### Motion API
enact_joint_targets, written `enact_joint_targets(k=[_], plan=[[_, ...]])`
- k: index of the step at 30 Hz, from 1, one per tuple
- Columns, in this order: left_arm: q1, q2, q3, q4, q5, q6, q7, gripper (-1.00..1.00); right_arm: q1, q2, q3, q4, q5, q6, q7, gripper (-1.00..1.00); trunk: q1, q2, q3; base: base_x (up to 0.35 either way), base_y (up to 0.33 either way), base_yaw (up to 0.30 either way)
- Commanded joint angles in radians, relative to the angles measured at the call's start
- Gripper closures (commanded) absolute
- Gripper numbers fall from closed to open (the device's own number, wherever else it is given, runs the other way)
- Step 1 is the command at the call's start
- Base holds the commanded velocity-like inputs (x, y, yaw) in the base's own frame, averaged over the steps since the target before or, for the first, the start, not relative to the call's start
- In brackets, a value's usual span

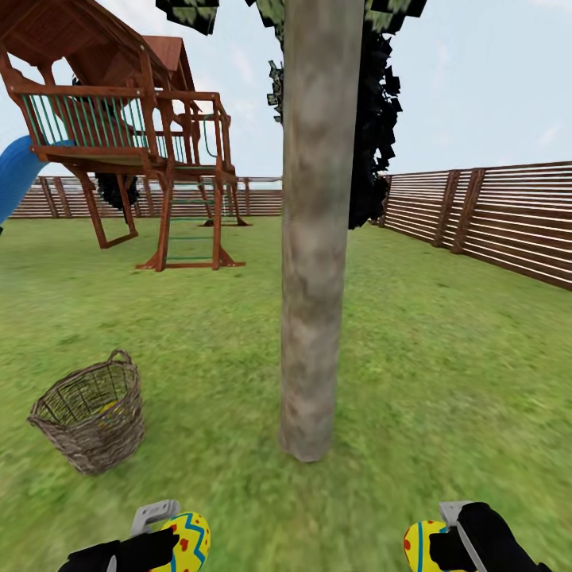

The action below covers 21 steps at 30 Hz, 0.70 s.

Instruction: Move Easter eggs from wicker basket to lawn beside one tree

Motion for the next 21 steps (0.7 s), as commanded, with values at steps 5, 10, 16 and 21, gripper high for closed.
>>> enact_joint_targets(k=[5, 10, 16, 21], plan=[[-0.001, -0.001, 0.003, -0.001, -0.01, 0.003, -0.01, 1.0, -0.001, 0.0, -0.001, -0.001, 0.007, 0.004, 0.008, 1.0, 0.019, -0.036, -0.017, 0.0, 0.0, 0.0], [-0.001, -0.001, -0.001, -0.001, -0.01, 0.003, -0.01, 1.0, -0.001, 0.0, -0.001, -0.001, 0.007, 0.004, 0.008, 1.0, 0.038, -0.071, -0.032, 0.0, 0.0, 0.0], [-0.001, -0.001, -0.004, -0.001, -0.01, 0.003, -0.01, 1.0, -0.001, 0.0, -0.001, -0.001, 0.007, 0.004, 0.008, 1.0, 0.061, -0.113, -0.051, 0.0, 0.0, 0.0], [-0.001, -0.001, -0.004, -0.003, -0.01, 0.002, -0.011, 1.0, -0.001, 0.0, -0.001, -0.001, 0.007, 0.004, 0.008, 1.0, 0.08, -0.148, -0.067, 0.0, 0.0, 0.0]])
